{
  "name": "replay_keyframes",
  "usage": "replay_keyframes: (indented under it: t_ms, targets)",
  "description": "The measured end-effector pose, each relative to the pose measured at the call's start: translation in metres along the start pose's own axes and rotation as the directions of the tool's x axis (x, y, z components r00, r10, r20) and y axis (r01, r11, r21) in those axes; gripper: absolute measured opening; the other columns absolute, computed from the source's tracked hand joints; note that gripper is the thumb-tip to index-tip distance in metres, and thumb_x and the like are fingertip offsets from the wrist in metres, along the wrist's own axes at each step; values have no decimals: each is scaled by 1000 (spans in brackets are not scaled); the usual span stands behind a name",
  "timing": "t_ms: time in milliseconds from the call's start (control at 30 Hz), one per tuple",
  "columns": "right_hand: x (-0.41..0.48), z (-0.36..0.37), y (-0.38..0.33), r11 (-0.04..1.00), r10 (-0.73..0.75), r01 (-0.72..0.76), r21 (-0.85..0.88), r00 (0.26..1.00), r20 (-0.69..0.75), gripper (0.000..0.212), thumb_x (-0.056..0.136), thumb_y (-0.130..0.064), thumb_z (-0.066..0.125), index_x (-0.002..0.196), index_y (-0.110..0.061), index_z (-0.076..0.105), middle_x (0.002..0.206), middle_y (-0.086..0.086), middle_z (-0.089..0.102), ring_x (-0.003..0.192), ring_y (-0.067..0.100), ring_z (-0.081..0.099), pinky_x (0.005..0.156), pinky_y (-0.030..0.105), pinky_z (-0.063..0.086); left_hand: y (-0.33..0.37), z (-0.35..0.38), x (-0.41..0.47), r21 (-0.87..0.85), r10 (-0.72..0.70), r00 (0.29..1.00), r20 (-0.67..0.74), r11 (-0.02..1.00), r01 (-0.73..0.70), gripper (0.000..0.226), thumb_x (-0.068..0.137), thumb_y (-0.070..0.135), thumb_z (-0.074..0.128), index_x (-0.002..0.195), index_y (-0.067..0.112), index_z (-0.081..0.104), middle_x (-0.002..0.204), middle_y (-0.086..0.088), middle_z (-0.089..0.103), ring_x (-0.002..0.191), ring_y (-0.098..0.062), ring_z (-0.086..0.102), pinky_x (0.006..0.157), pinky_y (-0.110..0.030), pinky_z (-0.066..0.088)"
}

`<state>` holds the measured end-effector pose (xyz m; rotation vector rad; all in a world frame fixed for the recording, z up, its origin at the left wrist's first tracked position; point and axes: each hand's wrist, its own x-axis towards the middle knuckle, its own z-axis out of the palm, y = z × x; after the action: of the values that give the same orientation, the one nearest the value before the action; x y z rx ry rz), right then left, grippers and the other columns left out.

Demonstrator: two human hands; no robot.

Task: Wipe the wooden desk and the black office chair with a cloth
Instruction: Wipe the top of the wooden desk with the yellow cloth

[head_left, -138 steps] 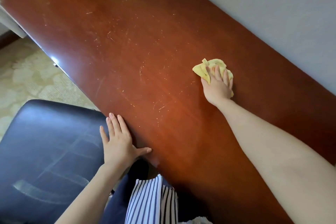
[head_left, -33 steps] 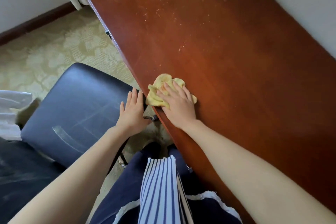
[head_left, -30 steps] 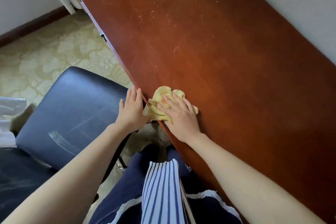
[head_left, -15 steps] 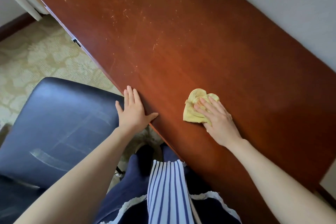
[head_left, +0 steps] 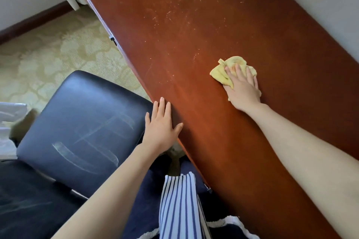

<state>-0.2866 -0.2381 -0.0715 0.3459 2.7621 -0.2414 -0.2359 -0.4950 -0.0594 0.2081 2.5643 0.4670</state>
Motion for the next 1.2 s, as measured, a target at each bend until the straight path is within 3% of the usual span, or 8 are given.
replay_keyframes:
  t_ms: [167,333,600,767,933,1067,1200]
  targets:
    - [29,-1,-69,989,-113,122,-83,989,98,62,98,-55,19,151,-32,-7,159,2,-13,144,33,-16,116,49,-8,-19,4,-18,-55,-27,999,-38,998,25,72,97,45,41,152,17,4,159,-4,-11,146,-22,-13,116,-43,-2]
    - [26,11,-129,951,-271,287,-117,953,133,63,97,-57,16,150,-32,-7,159,3,-12,144,33,-16,115,49,-9,-46,2,-31,-122,-143,989,-34,983,138,71,97,46,40,152,18,4,159,-5,-11,145,-20,-14,116,-41,-3]
    - [-42,51,-147,879,-456,452,-155,890,12,60,98,-54,26,151,-33,9,160,0,3,146,25,-6,116,43,-7,-61,-18,-27,-183,-147,989,-25,973,140,75,96,43,45,152,13,4,159,-6,-9,146,-21,-12,116,-45,-1]
    - [-102,75,-136,932,-358,352,-84,932,-59,59,96,-48,39,149,-36,18,159,-5,13,147,21,3,117,40,-1,-62,-31,-14,-138,-11,1000,-23,990,7,75,96,41,46,152,13,5,160,-4,-9,146,-20,-11,116,-46,0]
    - [-160,96,-120,997,-70,76,34,988,-135,65,91,-43,53,148,-38,21,157,-8,20,146,20,10,118,41,8,-56,-30,-1,7,205,977,54,979,-205,76,96,44,46,152,14,6,160,-2,-10,146,-19,-11,116,-47,0]
    - [-210,109,-101,993,95,-82,91,984,-148,71,90,-40,56,147,-37,14,156,-11,14,146,18,7,117,39,6,-43,-18,3,23,311,946,94,949,-314,79,95,46,47,152,12,5,159,-6,-12,146,-20,-11,115,-47,2]
    - [-264,122,-77,956,278,-262,133,954,-114,72,91,-38,55,147,-39,8,155,-15,6,145,15,2,117,36,5,-28,-1,1,105,304,947,100,944,-314,86,92,53,46,152,12,1,157,-15,-17,144,-29,-16,115,-49,2]
